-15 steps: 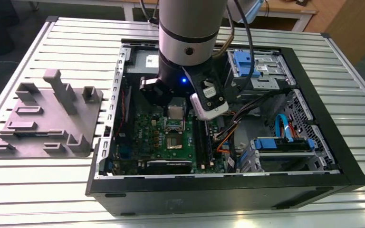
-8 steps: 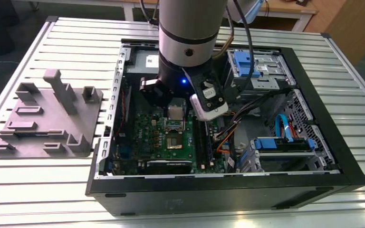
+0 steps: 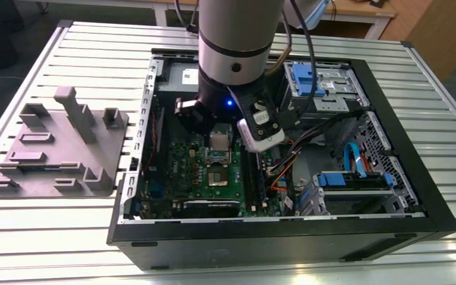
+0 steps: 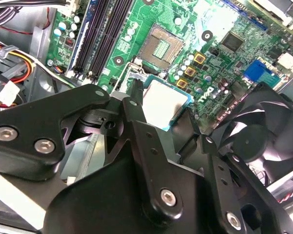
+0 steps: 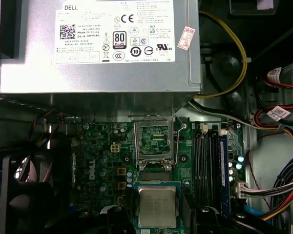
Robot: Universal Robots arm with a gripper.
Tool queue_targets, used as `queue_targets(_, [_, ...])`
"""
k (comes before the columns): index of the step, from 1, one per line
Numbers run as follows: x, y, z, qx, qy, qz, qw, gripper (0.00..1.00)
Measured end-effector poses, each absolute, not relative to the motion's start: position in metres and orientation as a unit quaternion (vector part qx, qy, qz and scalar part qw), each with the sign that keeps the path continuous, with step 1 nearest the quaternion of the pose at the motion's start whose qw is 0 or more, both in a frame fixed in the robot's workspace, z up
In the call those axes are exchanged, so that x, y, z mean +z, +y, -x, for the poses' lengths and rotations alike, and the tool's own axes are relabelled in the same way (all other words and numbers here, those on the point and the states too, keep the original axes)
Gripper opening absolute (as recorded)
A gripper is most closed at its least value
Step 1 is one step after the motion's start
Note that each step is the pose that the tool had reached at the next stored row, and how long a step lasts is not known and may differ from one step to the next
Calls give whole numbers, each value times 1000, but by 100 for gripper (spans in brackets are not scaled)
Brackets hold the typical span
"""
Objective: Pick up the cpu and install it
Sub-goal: 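Place the cpu into insertion slot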
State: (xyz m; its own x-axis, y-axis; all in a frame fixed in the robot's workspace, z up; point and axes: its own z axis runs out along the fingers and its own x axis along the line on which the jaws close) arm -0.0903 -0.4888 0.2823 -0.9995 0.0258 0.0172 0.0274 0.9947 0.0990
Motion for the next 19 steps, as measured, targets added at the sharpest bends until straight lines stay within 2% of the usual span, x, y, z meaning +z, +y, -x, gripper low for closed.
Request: queue_targets(19, [278, -490, 90, -49, -999, 13, 8, 47])
